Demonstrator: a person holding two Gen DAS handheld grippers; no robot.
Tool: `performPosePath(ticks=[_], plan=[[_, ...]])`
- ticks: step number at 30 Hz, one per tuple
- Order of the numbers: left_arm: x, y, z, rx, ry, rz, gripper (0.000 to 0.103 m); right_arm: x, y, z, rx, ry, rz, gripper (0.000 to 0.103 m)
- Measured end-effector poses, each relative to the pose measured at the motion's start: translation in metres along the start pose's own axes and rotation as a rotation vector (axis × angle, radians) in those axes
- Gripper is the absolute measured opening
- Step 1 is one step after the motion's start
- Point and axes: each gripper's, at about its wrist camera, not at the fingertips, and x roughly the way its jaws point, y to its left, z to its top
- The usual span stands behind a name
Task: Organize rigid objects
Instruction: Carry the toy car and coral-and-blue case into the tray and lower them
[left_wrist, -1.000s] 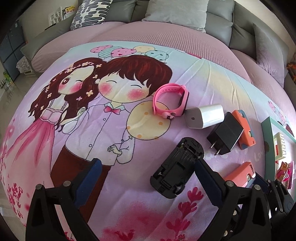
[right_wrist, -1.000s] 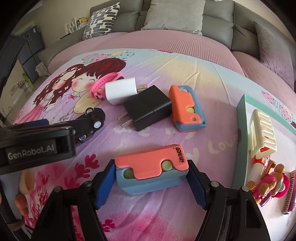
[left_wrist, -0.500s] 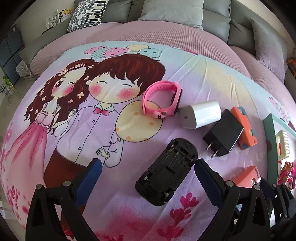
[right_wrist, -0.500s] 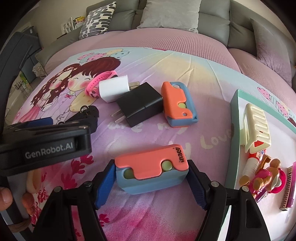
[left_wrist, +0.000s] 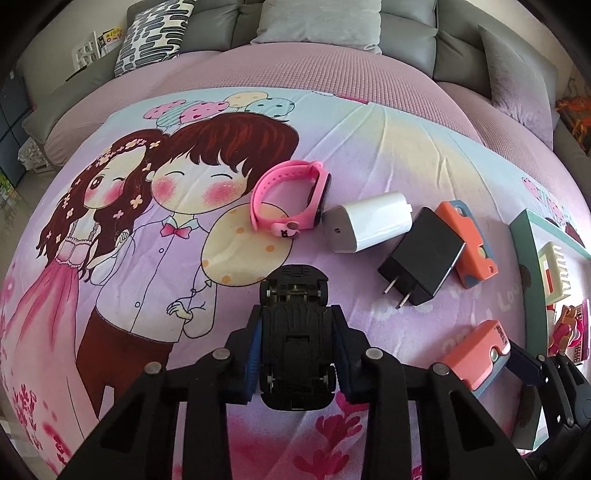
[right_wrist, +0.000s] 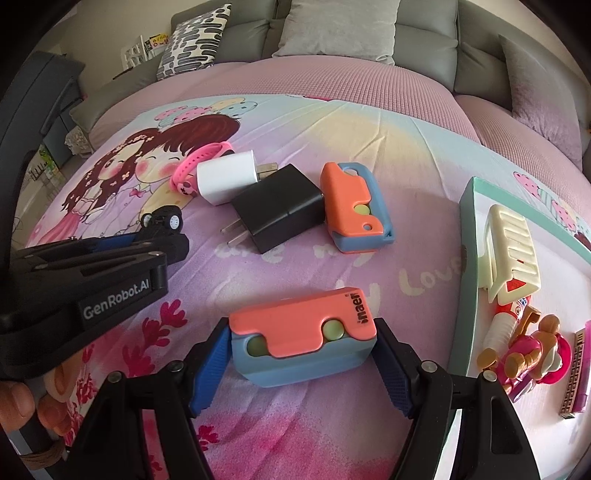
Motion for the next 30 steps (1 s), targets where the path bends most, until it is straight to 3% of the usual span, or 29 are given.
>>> performPosePath(ticks=[10,18,23,27,30], plan=[[-0.01,0.003,0.004,-0.045,-0.032,-0.03,0.035,-0.008,-0.011,0.004,0.071,-0.029,0.039,0.076],[-0.036,0.0,0.012,-0.078,-0.105,-0.046,0.035,-0.05,-0.034,0.012,0.16,-0.19,0.035,0.076],[-0.059,-0.021,0.016,-0.036,-0.17,-0.102,0.035,-0.072,-0.054,0.013,0.203,-0.261,-0.016,0.076],[-0.069,-0.042,0.018,0.018,-0.194,-0.12,0.035,-0.081,-0.074,0.011,0.225,-0.269,-0.109,0.076],[-0.073,-0.055,0.018,0.034,-0.204,-0.144,0.035,-0.087,-0.097,0.007,0.277,-0.268,-0.13,0.076]])
